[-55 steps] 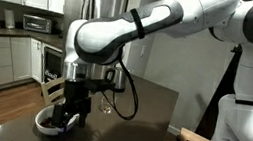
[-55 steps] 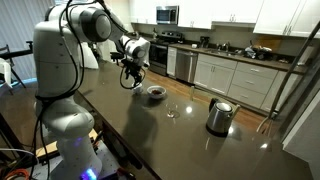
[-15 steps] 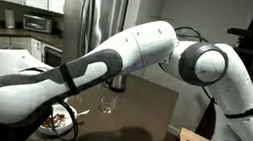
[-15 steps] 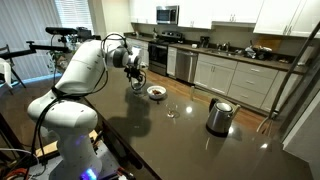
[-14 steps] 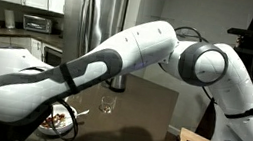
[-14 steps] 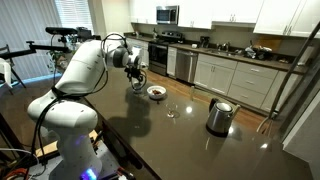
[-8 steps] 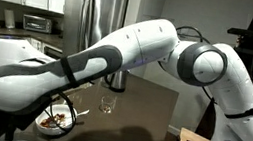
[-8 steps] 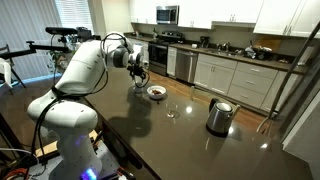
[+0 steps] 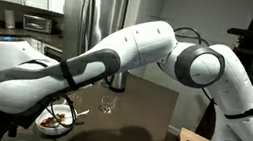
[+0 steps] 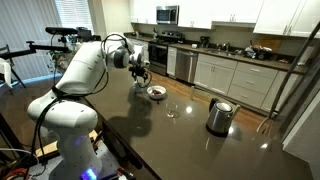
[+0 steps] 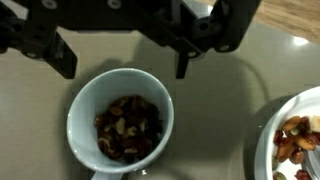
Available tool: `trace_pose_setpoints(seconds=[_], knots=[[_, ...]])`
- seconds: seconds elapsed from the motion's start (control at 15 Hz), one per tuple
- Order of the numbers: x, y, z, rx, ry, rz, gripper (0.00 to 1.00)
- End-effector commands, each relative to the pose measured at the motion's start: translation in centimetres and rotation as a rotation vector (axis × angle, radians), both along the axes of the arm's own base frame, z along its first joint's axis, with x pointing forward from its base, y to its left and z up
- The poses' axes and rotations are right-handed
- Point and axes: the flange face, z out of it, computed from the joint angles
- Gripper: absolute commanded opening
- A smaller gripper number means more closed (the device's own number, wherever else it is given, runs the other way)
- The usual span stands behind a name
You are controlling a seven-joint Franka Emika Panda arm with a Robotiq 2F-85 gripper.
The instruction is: Move the white mug backwards, pour the contents in the mug into the white bowl
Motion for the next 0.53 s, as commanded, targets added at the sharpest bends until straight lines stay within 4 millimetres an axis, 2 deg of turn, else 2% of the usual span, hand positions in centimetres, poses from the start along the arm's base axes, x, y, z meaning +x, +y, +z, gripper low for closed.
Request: trace_pose_setpoints(seconds=[0.0, 0.47], knots=[[0.5, 0.1, -0.6, 0.005, -0.017, 0.016, 1.00], [0.3, 0.5, -1.8, 0.027, -0.009, 0.012, 1.00]])
